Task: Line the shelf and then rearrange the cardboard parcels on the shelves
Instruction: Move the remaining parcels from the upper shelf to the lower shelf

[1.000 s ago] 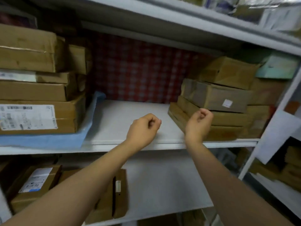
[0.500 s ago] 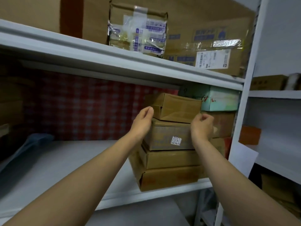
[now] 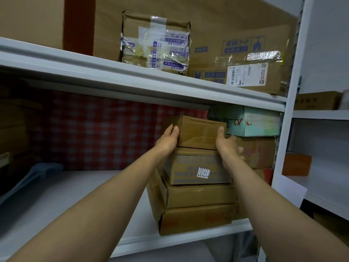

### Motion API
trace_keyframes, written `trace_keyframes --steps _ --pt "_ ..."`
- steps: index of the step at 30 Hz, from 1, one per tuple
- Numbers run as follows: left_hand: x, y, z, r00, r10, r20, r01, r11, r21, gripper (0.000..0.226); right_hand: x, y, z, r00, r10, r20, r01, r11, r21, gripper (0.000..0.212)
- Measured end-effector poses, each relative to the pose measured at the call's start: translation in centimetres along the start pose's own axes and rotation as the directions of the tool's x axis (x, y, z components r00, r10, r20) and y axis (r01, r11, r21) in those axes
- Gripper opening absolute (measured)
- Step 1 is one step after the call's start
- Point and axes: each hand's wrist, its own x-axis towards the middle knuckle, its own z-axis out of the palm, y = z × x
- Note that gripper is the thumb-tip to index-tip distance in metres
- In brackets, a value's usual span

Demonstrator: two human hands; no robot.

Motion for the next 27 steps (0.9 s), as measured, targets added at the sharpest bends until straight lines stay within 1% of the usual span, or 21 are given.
trace_keyframes --steps 2,3,5,7,10,12,14,16,19,20,22,24,25,27 --pt "0.3 0.1 -0.5 1.0 -0.02 -0.001 0.02 0.999 -0.045 0.062 0.0 -0.5 0.0 1.0 -0.022 0.007 0.022 1.0 -0.02 0.076" --pt "0.5 0.1 -0.8 0.999 -0.032 -0.025 0.03 0.997 -0.077 0.062 -0.1 -0.7 0.1 0.999 -0.032 0.008 0.033 0.999 -0.028 0.076" --pt "0.4 0.2 -1.2 0.992 -0.048 -0.114 0.034 0.993 -0.115 0.061 -0.6 -1.3 0.5 0.999 -0.054 -0.001 0.054 0.998 -0.026 0.077" --pt "-0.3 0.1 -1.8 0.979 -0.036 -0.202 0.003 0.987 -0.162 0.061 -1.5 -1.5 1.1 0.994 -0.103 -0.046 0.104 0.994 0.018 0.075" --pt "-2.2 0.0 -2.9 0.931 -0.017 -0.364 -0.069 0.972 -0.222 0.06 -3.9 -1.5 2.3 0.962 -0.237 -0.138 0.261 0.946 0.193 0.064" --pt "-3.8 -0.3 -4.3 0.891 -0.016 -0.454 -0.122 0.954 -0.273 0.049 -6.3 -1.5 3.3 0.932 -0.303 -0.199 0.355 0.874 0.331 0.058" --pt "-5.9 -1.0 -6.3 0.874 -0.049 -0.483 -0.148 0.92 -0.362 0.04 -9.0 -1.8 4.2 0.909 -0.336 -0.247 0.412 0.815 0.407 0.047" --pt "-8.5 -2.2 -8.7 0.844 -0.087 -0.53 -0.15 0.909 -0.388 0.037 -11.9 -1.9 5.2 0.902 -0.342 -0.264 0.43 0.768 0.475 0.04" --pt "-12.5 -4.5 -12.0 0.802 -0.148 -0.579 -0.151 0.887 -0.436 0.039 -16.3 -2.0 6.6 0.899 -0.351 -0.26 0.437 0.713 0.548 0.039" --pt "-14.1 -5.5 -13.2 0.79 -0.186 -0.584 -0.141 0.873 -0.468 0.041 -18.2 -1.8 7.3 0.902 -0.359 -0.239 0.431 0.714 0.552 0.04" --pt "-16.6 -7.2 -15.2 0.765 -0.247 -0.595 -0.112 0.859 -0.5 0.044 -21.2 -1.5 8.5 0.915 -0.36 -0.179 0.397 0.738 0.545 0.041" --pt "-19.0 -9.1 -16.7 0.752 -0.288 -0.593 -0.07 0.86 -0.505 0.042 -23.7 -0.5 9.8 0.938 -0.334 -0.098 0.331 0.77 0.546 0.041" --pt "-21.0 -10.6 -17.7 0.753 -0.318 -0.577 -0.024 0.861 -0.507 0.041 -25.6 0.6 10.5 0.951 -0.306 -0.042 0.28 0.797 0.535 0.04" --pt "-23.4 -12.3 -17.9 0.773 -0.312 -0.553 0.009 0.876 -0.482 0.039 -27.1 2.3 10.9 0.966 -0.255 0.041 0.193 0.816 0.545 0.038"
